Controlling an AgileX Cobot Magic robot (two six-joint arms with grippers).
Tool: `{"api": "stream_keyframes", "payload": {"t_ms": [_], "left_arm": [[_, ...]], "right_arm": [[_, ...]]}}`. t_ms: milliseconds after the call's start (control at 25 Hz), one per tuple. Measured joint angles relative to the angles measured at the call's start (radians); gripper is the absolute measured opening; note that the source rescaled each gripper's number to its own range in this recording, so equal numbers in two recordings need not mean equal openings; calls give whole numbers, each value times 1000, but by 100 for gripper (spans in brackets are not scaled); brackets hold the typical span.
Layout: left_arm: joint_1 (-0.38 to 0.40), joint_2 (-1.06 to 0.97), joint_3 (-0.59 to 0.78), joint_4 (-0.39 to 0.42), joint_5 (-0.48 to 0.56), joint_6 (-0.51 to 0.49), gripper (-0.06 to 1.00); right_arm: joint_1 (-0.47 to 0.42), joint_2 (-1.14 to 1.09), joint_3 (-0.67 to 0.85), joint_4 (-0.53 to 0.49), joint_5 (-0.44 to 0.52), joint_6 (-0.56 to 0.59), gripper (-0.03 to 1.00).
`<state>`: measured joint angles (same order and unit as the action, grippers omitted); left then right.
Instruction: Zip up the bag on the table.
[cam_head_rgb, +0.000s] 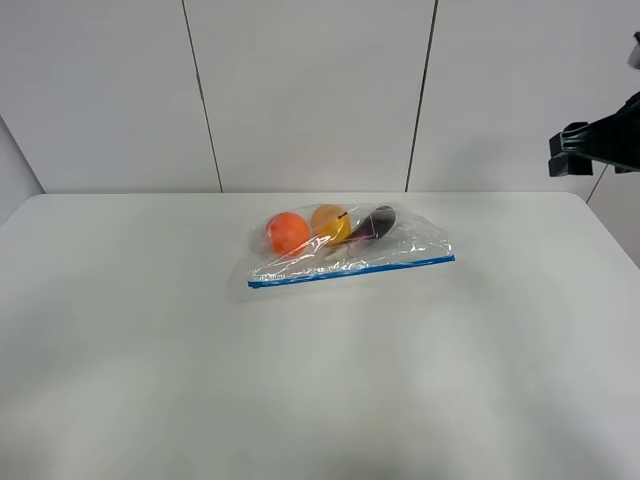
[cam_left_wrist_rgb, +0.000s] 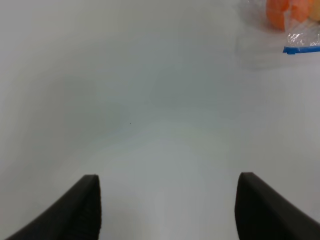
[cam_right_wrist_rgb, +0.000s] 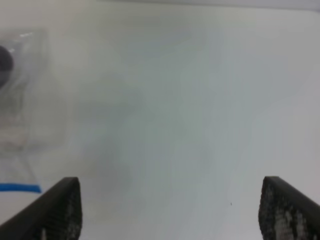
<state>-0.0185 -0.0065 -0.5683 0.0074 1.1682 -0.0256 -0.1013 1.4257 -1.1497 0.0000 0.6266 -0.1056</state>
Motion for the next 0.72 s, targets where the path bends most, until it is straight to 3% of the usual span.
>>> {"api": "stream_keyframes", "payload": {"t_ms": [720], "left_arm": [[0,0,0,0,0,0,99]], "right_arm": [[0,-531,0,18,275,5,96]]}}
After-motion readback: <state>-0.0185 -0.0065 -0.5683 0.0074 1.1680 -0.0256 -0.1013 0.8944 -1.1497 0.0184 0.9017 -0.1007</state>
